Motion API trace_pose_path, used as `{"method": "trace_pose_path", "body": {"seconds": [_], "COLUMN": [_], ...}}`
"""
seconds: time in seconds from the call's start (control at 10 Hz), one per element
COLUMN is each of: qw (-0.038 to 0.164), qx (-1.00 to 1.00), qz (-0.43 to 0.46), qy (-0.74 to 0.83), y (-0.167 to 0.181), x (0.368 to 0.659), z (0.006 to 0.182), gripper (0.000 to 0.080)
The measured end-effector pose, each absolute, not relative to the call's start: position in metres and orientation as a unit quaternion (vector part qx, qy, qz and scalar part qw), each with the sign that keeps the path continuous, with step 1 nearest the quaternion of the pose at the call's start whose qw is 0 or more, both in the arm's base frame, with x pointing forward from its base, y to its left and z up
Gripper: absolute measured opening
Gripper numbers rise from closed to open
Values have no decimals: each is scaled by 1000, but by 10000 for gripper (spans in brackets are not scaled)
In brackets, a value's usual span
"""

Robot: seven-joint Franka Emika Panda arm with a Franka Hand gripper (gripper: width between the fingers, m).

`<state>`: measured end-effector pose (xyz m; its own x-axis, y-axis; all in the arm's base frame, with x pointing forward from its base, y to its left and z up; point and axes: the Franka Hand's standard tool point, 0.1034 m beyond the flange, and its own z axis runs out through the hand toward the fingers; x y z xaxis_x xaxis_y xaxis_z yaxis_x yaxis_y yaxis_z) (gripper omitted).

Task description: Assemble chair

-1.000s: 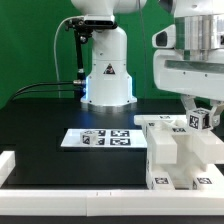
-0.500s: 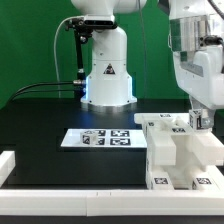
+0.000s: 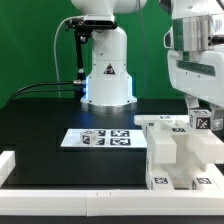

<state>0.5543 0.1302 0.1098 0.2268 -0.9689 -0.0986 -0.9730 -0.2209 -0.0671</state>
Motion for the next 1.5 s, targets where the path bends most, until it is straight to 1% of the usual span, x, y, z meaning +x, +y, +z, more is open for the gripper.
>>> {"method": "trace_pose_path", "body": {"seconds": [0.1,0.2,0.4,0.5,0.7,0.8,0.9,1.0,1.3,1.5], "qw": [57,57,58,52,21,11,8,10,13,15], "qx": [-831,-872,-896,-925,-980,-995,-998,-997,-989,-968], "qz": [14,11,8,2,-20,-35,-46,-44,-43,-36], "qy": [552,486,440,377,195,92,45,69,140,247], "y": [129,129,128,128,131,130,130,130,129,127], "x": [554,554,553,553,554,557,557,556,556,556], "z": [110,109,109,109,112,112,110,109,109,108], "gripper": [620,643,649,649,649,649,649,649,263,265]}}
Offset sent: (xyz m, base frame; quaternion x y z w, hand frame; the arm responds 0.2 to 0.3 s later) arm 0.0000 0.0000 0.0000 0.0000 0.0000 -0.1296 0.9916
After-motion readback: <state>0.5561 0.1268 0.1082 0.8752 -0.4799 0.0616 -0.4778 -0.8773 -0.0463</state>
